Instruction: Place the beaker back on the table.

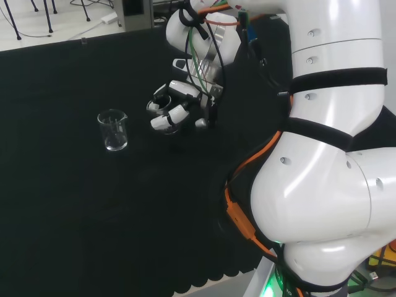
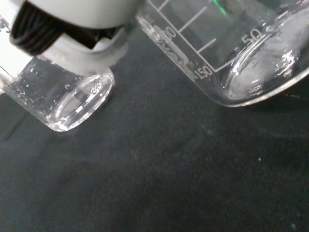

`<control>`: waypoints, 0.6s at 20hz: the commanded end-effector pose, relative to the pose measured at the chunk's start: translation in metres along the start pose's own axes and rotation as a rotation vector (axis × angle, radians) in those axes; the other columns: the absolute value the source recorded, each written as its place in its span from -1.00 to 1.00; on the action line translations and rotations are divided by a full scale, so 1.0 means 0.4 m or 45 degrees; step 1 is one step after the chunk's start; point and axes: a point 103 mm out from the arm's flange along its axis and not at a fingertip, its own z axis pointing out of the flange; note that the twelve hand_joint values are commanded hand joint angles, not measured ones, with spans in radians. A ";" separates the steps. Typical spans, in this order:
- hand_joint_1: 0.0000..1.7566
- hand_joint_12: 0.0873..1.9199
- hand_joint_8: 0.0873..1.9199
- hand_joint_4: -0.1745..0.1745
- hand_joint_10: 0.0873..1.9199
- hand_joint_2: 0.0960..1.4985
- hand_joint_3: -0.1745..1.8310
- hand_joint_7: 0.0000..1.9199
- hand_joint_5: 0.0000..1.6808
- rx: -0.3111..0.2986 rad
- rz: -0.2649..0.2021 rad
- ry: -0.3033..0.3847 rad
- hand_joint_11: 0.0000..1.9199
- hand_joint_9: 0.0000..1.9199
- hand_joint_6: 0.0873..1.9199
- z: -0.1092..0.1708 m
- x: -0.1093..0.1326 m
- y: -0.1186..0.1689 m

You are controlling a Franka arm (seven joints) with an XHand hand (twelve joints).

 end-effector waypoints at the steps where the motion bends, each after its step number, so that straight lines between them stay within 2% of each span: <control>1: 0.47 -0.07 -0.24 -0.61 -0.25 -0.25 -0.03 0.34 0.31 0.004 -0.003 0.002 0.08 0.33 -0.02 -0.001 -0.006 -0.008; 2: 0.47 -0.05 -0.26 -0.44 -0.26 -0.26 -0.02 0.36 0.30 0.003 -0.003 0.002 0.07 0.32 -0.02 -0.003 -0.008 -0.011; 4: 0.46 0.01 -0.20 -0.79 -0.28 -0.05 -0.27 0.24 0.29 0.006 -0.004 -0.004 -0.01 0.26 -0.08 -0.008 -0.011 -0.016; 5: 0.39 0.07 -0.21 -0.48 -0.30 0.01 -0.34 0.22 0.30 0.009 -0.003 -0.009 -0.09 0.24 -0.11 -0.010 -0.012 -0.018; 6: 0.33 0.13 -0.24 -0.08 -0.32 0.05 -0.39 0.21 0.30 0.013 -0.002 -0.011 -0.19 0.22 -0.12 -0.013 -0.013 -0.020; 7: 0.30 0.20 -0.29 0.09 -0.35 -0.06 -0.32 0.18 0.20 0.020 0.001 -0.015 -0.29 0.20 -0.10 -0.015 -0.015 -0.022; 8: 0.29 0.25 -0.33 0.16 -0.38 -0.18 -0.22 0.14 0.10 0.033 0.003 -0.023 -0.39 0.17 -0.07 -0.017 -0.016 -0.024; 10: 0.27 0.31 -0.39 0.13 -0.42 -0.35 -0.07 0.05 -0.04 0.053 0.006 -0.025 -0.54 0.10 -0.04 -0.018 -0.017 -0.029; 12: 0.24 0.34 -0.43 0.04 -0.44 -0.42 -0.02 -0.07 -0.16 0.067 0.009 -0.020 -0.65 0.00 -0.05 -0.016 -0.019 -0.035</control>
